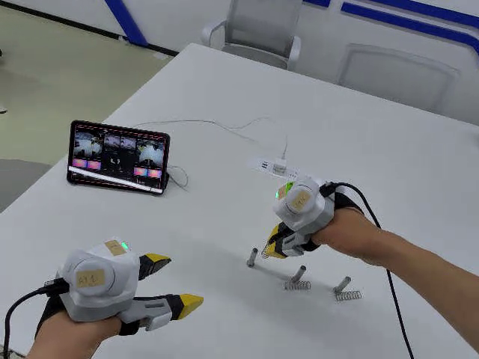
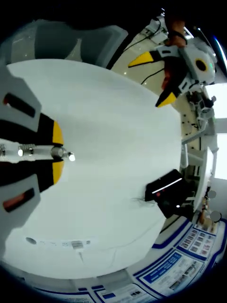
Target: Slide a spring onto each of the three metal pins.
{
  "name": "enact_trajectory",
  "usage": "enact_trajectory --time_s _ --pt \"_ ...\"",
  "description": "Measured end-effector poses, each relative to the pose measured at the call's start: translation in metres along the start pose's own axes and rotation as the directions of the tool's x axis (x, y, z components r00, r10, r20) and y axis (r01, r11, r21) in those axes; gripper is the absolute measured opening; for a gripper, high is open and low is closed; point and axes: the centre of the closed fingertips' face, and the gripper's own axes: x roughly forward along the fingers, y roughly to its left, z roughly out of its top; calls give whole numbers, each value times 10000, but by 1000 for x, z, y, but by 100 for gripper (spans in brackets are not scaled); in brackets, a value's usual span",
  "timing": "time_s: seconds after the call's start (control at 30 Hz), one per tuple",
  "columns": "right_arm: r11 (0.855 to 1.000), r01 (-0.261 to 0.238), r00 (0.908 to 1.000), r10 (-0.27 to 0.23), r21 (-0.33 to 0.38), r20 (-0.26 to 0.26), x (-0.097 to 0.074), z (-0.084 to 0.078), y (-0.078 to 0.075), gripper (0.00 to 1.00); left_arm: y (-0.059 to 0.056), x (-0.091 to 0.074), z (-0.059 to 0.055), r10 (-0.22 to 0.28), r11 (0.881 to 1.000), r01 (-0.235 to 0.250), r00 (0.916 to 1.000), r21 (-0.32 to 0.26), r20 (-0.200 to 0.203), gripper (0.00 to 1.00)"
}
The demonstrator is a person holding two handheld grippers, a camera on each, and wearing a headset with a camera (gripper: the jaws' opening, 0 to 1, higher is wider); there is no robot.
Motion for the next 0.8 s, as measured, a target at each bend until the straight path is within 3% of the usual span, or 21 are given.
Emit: enact_trajectory --time_s 0.8 --pt "9999 -99 9999 99 84 106 20 6 -10 12 -3 3 4 48 10000 -48 9999 -7 -145 66"
